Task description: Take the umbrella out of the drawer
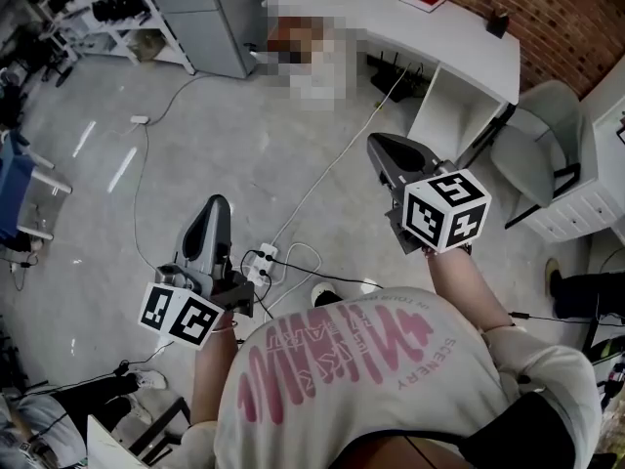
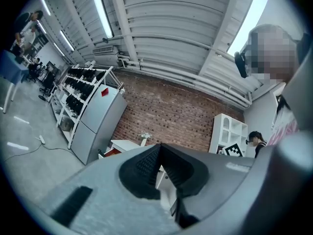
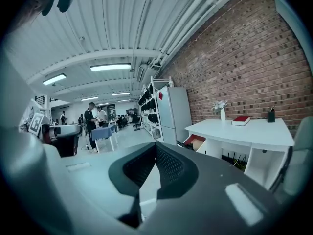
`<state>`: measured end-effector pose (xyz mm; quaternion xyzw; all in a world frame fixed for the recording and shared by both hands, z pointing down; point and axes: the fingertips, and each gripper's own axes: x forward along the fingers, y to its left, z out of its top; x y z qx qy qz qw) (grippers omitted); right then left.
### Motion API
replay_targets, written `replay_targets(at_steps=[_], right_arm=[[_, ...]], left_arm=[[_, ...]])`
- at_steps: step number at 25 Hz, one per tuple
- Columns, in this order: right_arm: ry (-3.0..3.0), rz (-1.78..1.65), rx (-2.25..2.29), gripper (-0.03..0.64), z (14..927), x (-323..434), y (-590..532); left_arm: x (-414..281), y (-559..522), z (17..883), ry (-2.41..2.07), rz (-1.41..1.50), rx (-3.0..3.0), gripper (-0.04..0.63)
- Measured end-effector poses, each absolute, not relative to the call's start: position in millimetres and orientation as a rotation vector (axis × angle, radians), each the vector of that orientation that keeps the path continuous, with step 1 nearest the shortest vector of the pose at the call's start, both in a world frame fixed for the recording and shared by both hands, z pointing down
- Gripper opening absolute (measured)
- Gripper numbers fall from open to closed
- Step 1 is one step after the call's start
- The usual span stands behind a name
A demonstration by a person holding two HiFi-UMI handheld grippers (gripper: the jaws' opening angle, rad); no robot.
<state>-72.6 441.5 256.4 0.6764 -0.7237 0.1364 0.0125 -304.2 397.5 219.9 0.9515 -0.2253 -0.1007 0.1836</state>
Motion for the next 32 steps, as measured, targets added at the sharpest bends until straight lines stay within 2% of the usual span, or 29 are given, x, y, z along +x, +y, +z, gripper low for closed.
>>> replay_targets(at_steps=[9,20,32], right_arm=[[-2.156,0.383,2.164,0.012,259,-58,375],[-2.085,0.465,2.13,0.012,284,-42,332],[-2.18,0.409,2.034,0.012,273,4,237]], left_arm=[[-303,308,229,-0.628,-0.297,2.659,0.004],[-292,258,253,-0.687,-0.323,2.564,0.003],[-244,186,235,-0.803,-0.41,2.568,0.003]])
